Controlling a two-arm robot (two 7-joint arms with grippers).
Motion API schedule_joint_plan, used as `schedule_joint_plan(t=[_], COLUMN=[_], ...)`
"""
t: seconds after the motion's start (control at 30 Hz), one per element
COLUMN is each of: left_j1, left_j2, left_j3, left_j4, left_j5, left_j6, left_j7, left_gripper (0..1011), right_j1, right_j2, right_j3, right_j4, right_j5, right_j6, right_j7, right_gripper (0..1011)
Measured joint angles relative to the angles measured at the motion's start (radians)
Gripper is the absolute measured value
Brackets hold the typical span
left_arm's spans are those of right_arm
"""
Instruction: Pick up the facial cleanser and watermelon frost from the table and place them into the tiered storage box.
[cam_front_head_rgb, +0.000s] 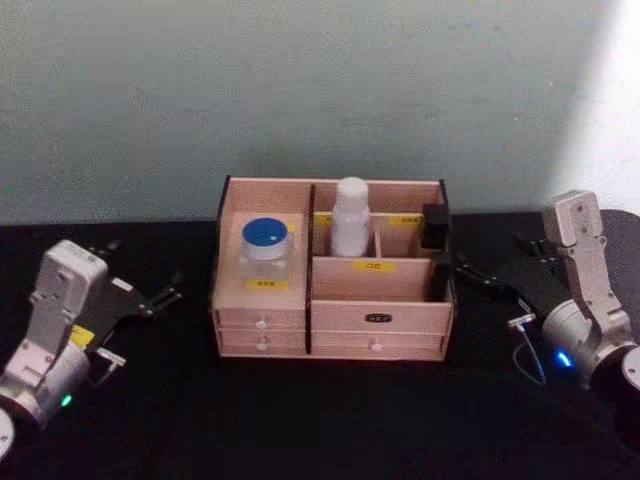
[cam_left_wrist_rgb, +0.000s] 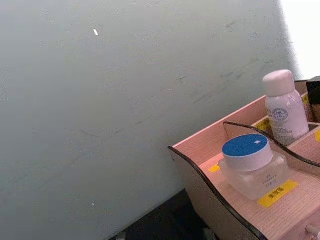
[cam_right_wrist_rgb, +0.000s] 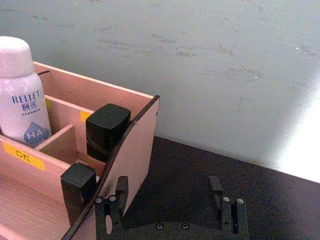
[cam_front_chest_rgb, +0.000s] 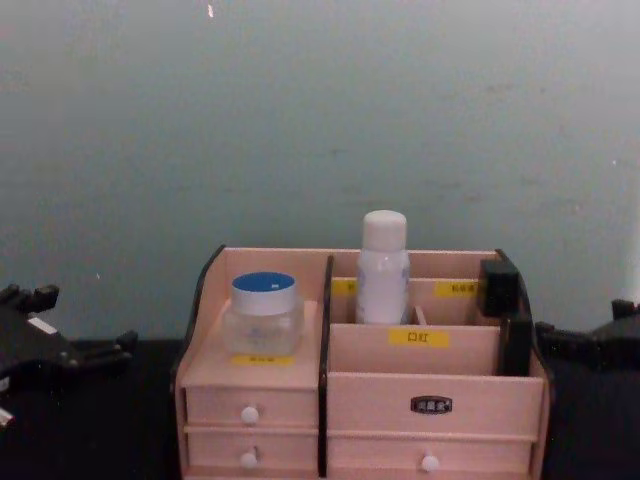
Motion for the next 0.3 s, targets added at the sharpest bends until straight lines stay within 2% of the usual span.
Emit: schedule_joint_plan(t=[0.3], left_j1=[0.000], left_j2=[0.000], left_j3=[0.000], left_j4=[0.000], left_j5=[0.000], left_j6=[0.000], left_j7=[0.000], left_gripper=[1001], right_j1=[0.000], right_j2=[0.001], right_j3=[0.000], right_j4=[-0.002], right_j5=[0.002], right_j6=[-0.001], right_j7=[0.000], right_gripper=[1000])
